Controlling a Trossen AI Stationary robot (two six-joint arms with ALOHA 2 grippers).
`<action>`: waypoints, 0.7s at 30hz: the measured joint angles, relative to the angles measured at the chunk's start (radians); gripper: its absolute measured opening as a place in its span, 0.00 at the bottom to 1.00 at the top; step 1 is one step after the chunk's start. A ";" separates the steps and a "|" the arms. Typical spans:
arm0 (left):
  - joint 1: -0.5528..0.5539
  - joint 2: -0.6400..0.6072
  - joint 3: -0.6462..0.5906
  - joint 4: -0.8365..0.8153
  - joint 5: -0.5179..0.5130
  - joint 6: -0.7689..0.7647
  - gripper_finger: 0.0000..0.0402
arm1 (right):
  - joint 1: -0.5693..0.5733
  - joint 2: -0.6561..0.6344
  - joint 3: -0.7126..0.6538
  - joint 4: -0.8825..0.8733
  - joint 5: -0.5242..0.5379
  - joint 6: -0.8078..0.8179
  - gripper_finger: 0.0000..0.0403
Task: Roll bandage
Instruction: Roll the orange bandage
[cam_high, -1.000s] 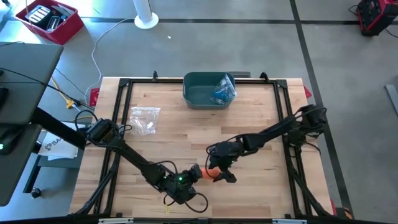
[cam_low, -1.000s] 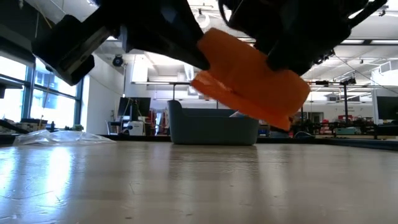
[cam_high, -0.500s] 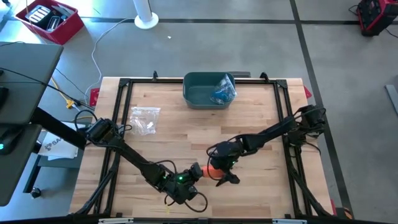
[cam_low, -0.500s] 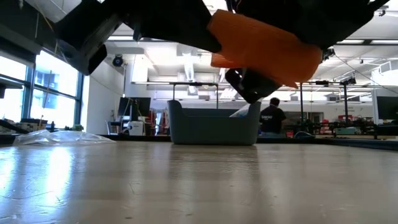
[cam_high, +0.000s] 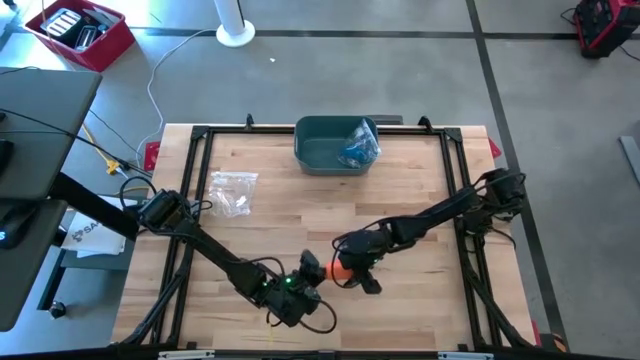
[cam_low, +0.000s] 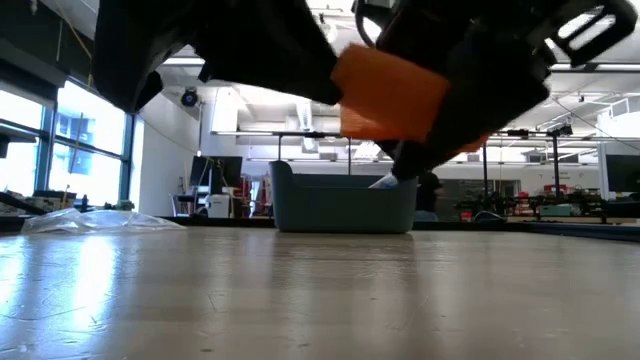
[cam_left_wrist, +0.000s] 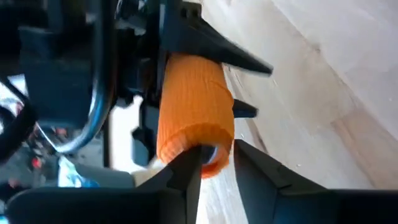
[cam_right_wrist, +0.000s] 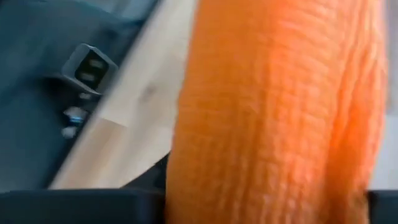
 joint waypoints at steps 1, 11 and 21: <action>0.000 0.000 0.000 -0.018 -0.001 -0.032 0.23 | 0.002 -0.006 0.000 -0.028 0.036 0.000 0.33; -0.008 -0.042 -0.001 -0.654 -0.081 -0.705 0.30 | 0.044 -0.059 0.000 -0.403 0.652 0.000 0.25; -0.034 -0.041 -0.017 -0.697 0.078 -1.132 0.30 | -0.034 -0.044 0.000 -0.475 0.534 0.024 0.55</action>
